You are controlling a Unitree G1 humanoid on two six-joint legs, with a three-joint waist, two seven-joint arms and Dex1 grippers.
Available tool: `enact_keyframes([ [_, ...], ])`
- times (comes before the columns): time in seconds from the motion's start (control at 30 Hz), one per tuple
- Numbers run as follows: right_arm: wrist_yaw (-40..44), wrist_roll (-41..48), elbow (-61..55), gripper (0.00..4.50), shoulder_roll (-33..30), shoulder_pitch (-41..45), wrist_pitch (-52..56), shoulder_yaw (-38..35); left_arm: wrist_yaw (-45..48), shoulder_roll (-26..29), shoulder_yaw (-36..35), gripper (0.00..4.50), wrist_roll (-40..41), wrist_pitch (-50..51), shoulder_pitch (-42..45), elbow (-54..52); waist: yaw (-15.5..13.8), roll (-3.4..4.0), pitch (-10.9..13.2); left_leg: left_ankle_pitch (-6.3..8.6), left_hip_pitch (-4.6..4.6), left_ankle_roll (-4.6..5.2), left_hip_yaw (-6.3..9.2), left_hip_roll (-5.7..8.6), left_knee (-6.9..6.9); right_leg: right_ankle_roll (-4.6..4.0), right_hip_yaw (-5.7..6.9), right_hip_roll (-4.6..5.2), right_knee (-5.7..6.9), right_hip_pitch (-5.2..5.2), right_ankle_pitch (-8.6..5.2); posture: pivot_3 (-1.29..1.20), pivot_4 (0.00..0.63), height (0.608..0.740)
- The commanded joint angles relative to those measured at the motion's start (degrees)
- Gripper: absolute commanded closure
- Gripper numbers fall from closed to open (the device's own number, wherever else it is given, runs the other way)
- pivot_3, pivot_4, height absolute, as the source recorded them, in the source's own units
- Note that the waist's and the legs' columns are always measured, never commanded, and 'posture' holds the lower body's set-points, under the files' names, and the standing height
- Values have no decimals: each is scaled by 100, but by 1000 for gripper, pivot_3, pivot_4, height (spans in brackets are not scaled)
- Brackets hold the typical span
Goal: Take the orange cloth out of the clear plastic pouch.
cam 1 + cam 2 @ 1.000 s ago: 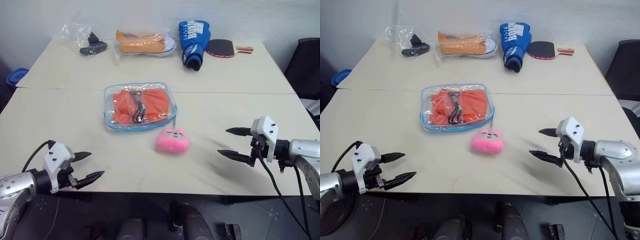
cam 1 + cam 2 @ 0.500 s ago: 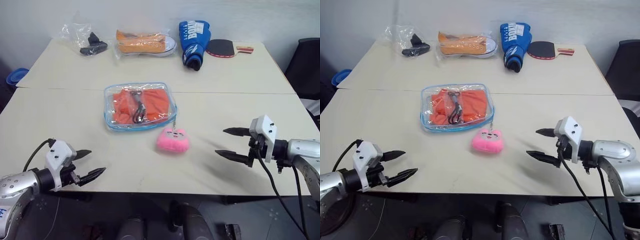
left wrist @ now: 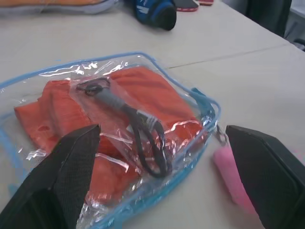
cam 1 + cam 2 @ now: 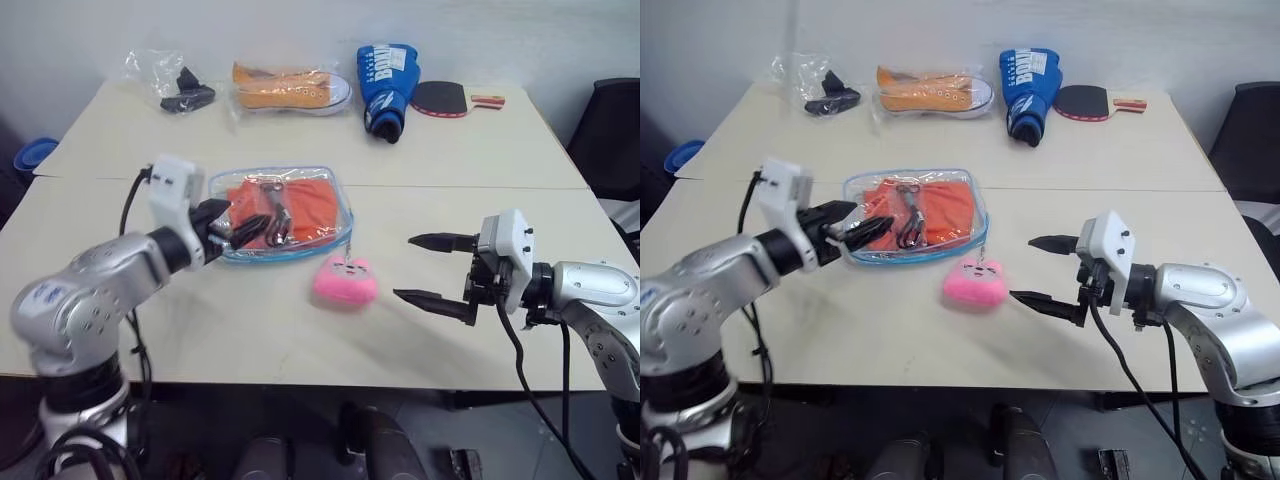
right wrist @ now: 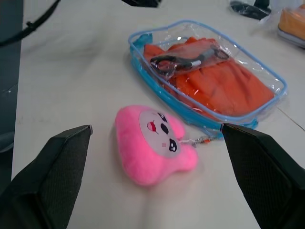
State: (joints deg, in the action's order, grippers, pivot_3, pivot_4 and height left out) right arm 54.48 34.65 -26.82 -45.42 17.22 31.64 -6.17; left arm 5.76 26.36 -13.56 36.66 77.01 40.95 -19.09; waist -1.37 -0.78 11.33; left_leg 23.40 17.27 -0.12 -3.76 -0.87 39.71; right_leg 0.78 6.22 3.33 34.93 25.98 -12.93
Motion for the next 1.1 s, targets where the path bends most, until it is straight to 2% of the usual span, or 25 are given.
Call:
enact_keyframes([
  [0.03,-154,-11,-219,0,159,174,-61,162,-505,-196,485,28,-739,-142,649,855,2,0,0,-1,-1,-3,0,0,0,0,0,0,0,0,0,0,150,740],
  [0.13,-280,-112,-208,0,330,267,-139,335,-580,-524,881,28,-1143,-397,1089,1784,6,0,0,-7,-7,-13,-3,0,-1,0,-1,-2,6,10,0,0,150,740],
  [0.3,-448,-252,-209,0,553,294,-213,479,-653,-1198,812,28,-1447,-725,1498,2943,-11,-1,0,-12,6,-17,0,0,12,-1,6,1,13,28,0,0,150,740],
  [0.43,-521,-286,-252,0,617,270,-246,517,-472,-1374,895,28,-1573,-859,1636,3385,-1,-1,0,-12,16,-19,-3,2,23,-1,5,2,16,41,0,0,150,740],
  [0.57,-574,-271,-288,0,621,245,-266,499,-448,-1435,841,890,-1668,-847,1625,3462,4,-1,1,-14,11,-22,-7,1,23,-2,1,2,22,41,0,0,150,740],
  [0.8,-621,-255,-334,0,641,200,-265,504,-519,-1499,714,3005,-1779,-707,1520,3258,-4,-1,1,-15,11,-23,-5,2,23,-2,2,6,23,41,1,0,150,740],
  [0.93,-612,-250,-317,0,661,258,-257,544,-520,-1308,734,3859,-1923,-748,1524,3042,2,-1,1,-14,11,-23,-5,2,23,-2,2,6,23,41,1,0,150,740],
  [1.03,-573,-258,-288,0,667,311,-258,574,-610,-1019,315,3859,-1954,-637,1641,2727,19,-2,1,-14,11,-23,-5,1,23,-2,1,5,25,43,1,0,150,740],
  [1.1,-533,-215,-283,0,671,370,-229,594,-641,-562,-116,3859,-1983,-570,1722,2563,52,-4,3,-15,13,-24,-6,0,23,-3,0,5,28,49,1,0,150,740],
])
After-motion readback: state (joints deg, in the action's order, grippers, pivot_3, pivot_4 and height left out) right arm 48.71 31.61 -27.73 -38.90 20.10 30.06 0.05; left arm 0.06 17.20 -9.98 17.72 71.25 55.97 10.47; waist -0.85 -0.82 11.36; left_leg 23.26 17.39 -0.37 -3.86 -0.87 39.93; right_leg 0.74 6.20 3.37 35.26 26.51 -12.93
